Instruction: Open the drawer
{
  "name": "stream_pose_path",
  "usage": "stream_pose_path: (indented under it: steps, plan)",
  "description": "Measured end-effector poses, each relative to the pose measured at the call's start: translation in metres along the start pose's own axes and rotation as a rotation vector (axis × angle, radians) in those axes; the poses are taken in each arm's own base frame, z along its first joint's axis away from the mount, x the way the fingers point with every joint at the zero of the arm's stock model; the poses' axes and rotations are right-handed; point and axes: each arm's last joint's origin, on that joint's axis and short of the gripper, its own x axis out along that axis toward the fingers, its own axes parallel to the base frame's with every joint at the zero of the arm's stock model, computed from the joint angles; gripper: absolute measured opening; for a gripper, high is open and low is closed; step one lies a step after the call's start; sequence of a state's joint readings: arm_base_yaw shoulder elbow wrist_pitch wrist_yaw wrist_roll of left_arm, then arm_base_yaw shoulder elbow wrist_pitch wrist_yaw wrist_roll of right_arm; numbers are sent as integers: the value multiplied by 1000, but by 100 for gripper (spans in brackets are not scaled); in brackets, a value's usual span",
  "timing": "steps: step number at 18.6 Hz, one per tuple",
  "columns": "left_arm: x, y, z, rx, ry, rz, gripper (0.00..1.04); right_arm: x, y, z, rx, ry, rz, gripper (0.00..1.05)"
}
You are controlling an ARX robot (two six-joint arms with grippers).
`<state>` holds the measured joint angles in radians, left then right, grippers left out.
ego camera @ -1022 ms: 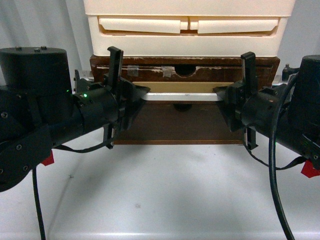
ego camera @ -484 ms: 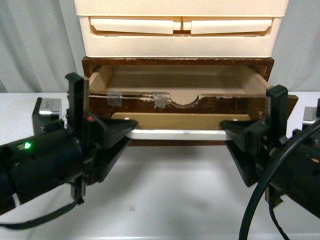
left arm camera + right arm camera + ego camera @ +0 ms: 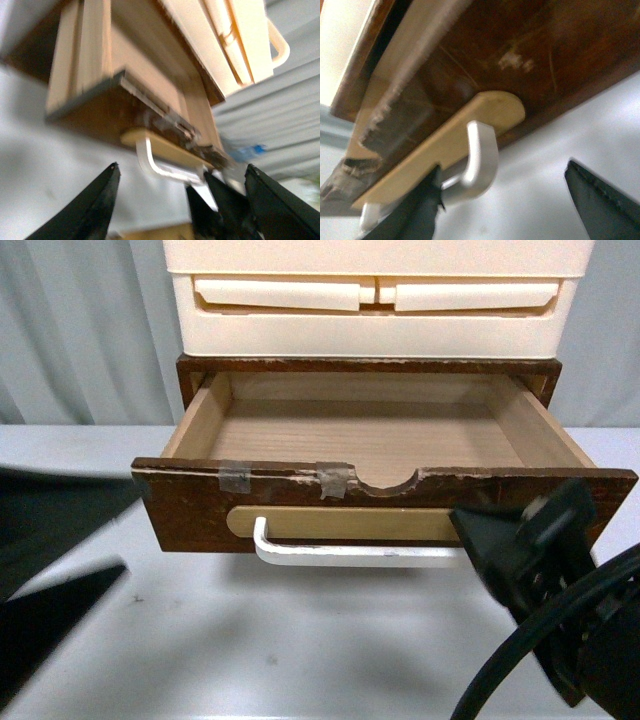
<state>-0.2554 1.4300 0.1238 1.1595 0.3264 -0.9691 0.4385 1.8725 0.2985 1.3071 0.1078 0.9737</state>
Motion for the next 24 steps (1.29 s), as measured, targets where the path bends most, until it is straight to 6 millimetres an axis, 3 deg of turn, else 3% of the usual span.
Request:
stream_pose_path:
  steps: [2, 4, 7, 8, 13, 16, 24]
  plan:
    - [-18, 10, -3, 422, -277, 262, 56, -24, -14, 10, -386, -150, -198, 59]
    - [-35, 1, 15, 697, -466, 414, 36, -54, -31, 25, -706, -153, -334, 37]
    - [-49, -2, 19, 884, -410, 464, 6, -76, -14, 48, -848, -286, -229, 6]
    - [-54, -5, 22, 902, -430, 465, 2, -85, -12, 54, -860, -331, -213, 2]
    - [-83, -11, 29, 925, -429, 469, 2, -112, 0, 73, -880, -404, -170, 2]
    - [-89, -14, 26, 927, -420, 456, 2, -130, -2, 84, -884, -420, -162, 2]
    - [-101, -18, 19, 930, -429, 452, 2, -153, 1, 80, -882, -414, -174, 2]
